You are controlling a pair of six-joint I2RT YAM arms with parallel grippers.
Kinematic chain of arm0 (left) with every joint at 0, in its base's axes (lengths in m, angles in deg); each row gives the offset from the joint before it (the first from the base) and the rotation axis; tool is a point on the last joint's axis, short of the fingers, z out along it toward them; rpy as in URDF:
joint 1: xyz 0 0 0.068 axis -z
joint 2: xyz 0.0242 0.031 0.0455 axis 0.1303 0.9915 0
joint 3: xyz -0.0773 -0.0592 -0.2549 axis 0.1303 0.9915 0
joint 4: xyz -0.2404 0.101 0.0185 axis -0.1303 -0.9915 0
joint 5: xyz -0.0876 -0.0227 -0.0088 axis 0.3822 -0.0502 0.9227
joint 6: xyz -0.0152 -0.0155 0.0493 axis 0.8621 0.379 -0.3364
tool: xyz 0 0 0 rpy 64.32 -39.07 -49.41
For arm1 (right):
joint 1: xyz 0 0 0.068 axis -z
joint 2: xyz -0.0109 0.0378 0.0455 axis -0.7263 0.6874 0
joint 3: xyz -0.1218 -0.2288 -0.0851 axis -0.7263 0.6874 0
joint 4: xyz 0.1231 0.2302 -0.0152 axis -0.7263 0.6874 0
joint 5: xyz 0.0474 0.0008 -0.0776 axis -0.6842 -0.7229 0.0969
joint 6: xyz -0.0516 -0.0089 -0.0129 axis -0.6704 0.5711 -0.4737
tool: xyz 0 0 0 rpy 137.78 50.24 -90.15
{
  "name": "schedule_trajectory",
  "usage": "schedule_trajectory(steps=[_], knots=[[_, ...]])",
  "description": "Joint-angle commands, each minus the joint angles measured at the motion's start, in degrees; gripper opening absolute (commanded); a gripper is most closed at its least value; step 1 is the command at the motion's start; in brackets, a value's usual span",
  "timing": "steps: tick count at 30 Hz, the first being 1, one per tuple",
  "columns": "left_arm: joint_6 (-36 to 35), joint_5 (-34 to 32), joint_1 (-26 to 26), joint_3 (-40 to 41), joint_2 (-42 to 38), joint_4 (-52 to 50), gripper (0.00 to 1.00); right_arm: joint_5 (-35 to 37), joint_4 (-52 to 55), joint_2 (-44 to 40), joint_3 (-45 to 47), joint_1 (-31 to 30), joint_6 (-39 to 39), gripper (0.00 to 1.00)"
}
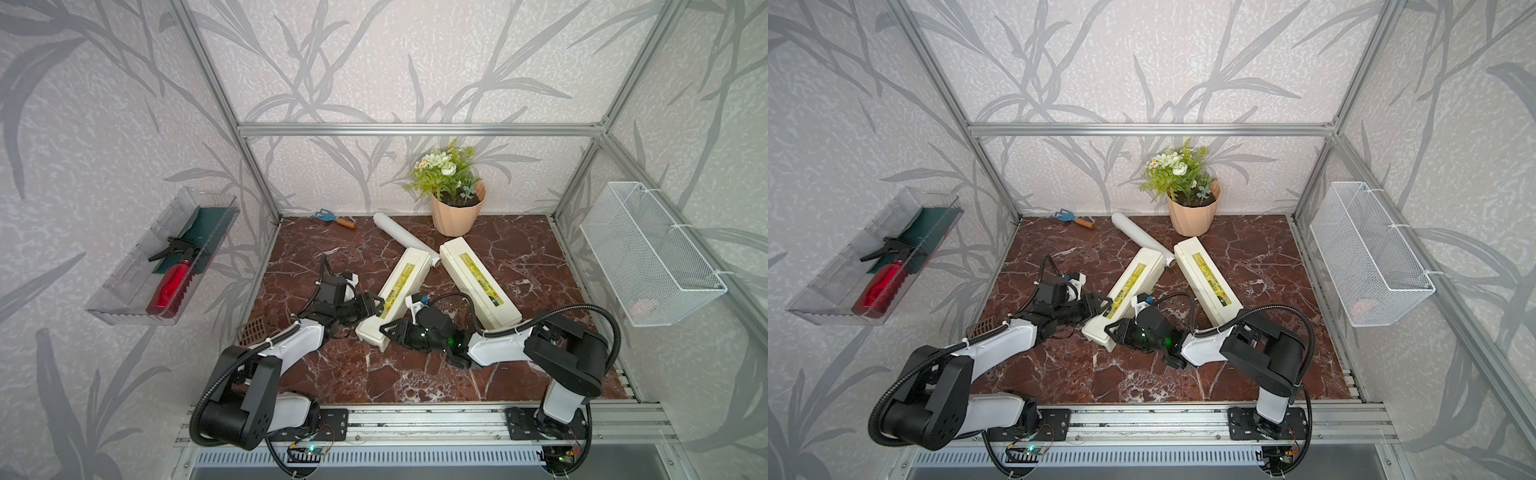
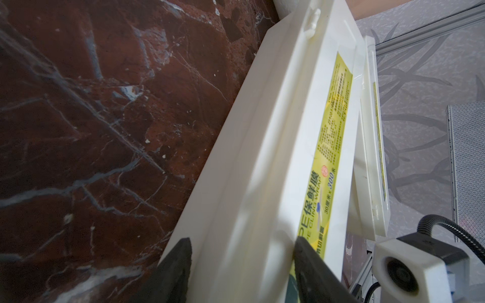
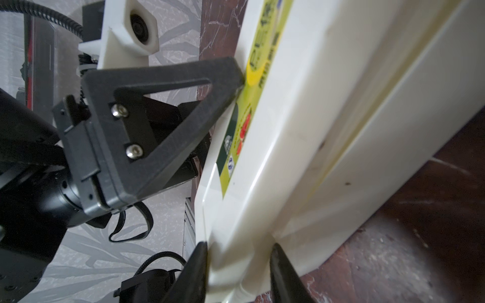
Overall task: Put plastic wrap rolls into dispensers
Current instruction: Close the lid on the plastic wrap cutting box.
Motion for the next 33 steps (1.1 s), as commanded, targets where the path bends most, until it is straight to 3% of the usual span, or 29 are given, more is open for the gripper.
schedule_trajectory(steps=[1,2,5,7,9,15,26,29,33], knots=[[2.7,12.0,6.8,4.9,6.0,-20.1,0.6,1.9,5.1,4.0,-2.9,-1.1,-7.6,0.37],[2.7,12.0,6.8,4.8,6.1,-20.1,0.6,1.7,4.2,5.0,-3.2,-1.2,-7.4,0.42],[2.7,11.9,6.8,4.8,6.3,-20.3,0.6,3.0,1.7,7.3,-3.6,-1.6,-6.3,0.44],[2.6,11.8,6.9,4.8,6.5,-20.5,0.6,4.2,2.6,7.9,-4.1,-1.8,-6.3,0.56],[2.6,11.7,7.0,4.8,6.7,-20.6,0.6,6.0,2.5,8.2,-3.6,-2.1,-6.6,0.6],[2.3,10.2,7.6,4.7,6.8,-22.0,0.59,9.0,-6.6,8.0,1.8,-2.2,-4.5,0.56],[-0.4,3.7,7.2,1.2,3.4,-29.2,0.62,8.0,6.7,-6.5,5.1,0.3,-10.5,0.91],[-0.3,2.1,6.9,0.8,2.2,-30.3,0.62,5.5,11.4,-10.5,4.4,4.6,-13.6,1.0],[-0.2,1.2,6.7,-0.4,1.1,-30.5,0.62,0.6,14.3,-13.3,3.9,9.9,-17.0,0.99]])
